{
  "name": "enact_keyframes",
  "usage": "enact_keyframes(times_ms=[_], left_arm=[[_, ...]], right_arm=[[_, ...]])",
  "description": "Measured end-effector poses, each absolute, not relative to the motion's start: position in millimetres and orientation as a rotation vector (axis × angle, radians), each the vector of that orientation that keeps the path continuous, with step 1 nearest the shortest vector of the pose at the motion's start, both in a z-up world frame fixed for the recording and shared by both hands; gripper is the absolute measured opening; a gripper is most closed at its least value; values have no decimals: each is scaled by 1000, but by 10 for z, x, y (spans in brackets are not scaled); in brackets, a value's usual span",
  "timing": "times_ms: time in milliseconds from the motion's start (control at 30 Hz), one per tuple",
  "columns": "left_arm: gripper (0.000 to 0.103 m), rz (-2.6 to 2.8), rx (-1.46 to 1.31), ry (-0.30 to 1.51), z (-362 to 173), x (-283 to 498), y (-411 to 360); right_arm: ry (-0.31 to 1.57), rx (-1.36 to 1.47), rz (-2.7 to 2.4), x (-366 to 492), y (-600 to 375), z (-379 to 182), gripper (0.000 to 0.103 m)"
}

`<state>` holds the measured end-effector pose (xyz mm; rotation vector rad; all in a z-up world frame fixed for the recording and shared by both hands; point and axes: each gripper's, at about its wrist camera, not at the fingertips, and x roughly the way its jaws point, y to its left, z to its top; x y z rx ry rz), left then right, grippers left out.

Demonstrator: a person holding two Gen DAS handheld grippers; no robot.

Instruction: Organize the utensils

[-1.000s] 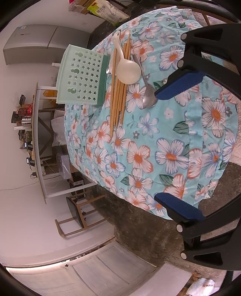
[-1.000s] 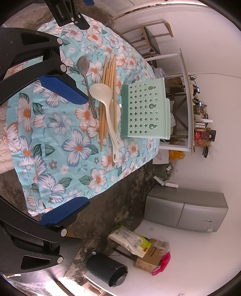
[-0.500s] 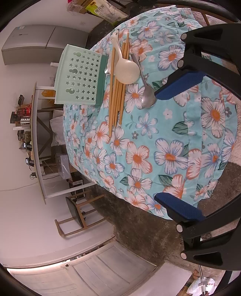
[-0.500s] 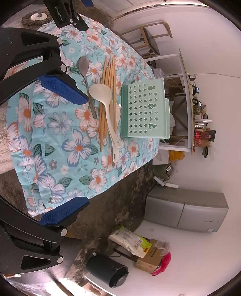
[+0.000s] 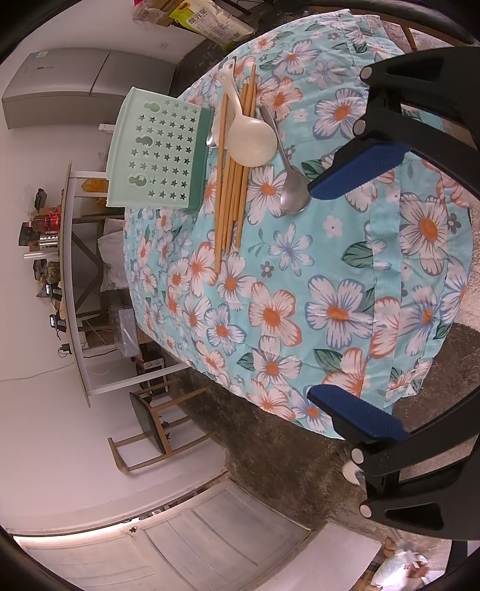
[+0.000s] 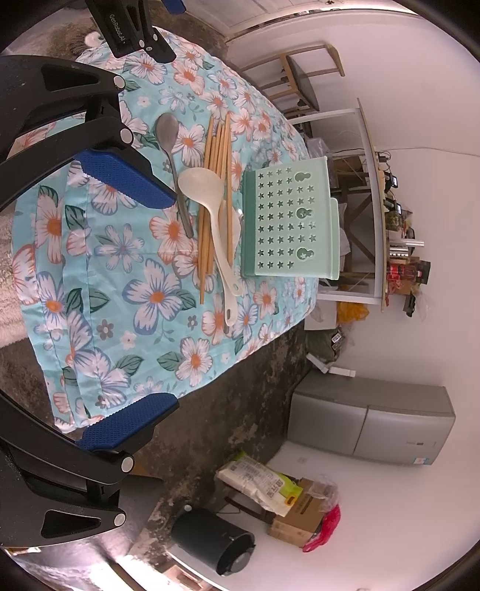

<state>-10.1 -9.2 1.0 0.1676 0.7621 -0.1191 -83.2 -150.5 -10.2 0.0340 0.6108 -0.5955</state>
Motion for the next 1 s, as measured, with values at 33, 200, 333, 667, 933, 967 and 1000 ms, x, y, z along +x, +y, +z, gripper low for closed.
enact_keyframes(times_ms=[33,200,333,667,933,967,1000], left_arm=[[99,-118,168,762,13,-98,-97],[99,-117,169,760,13,-103,-96],[99,-118,169,762,14,-98,-100],[98,-118,171,764,4,-95,-98],[98,-124,182,783,-65,-53,-141],[99,-126,184,788,-75,-37,-152],[98,-127,186,793,-85,-18,-165]], right_arm=[[611,34,-595,-833,-1507,-105,96],[609,35,-596,-830,-1507,-102,96],[611,36,-595,-834,-1518,-108,96],[616,41,-591,-817,-1515,-114,96],[642,59,-588,-756,-1579,-205,96],[647,61,-588,-744,-1582,-217,96],[653,64,-587,-731,-1596,-233,96]])
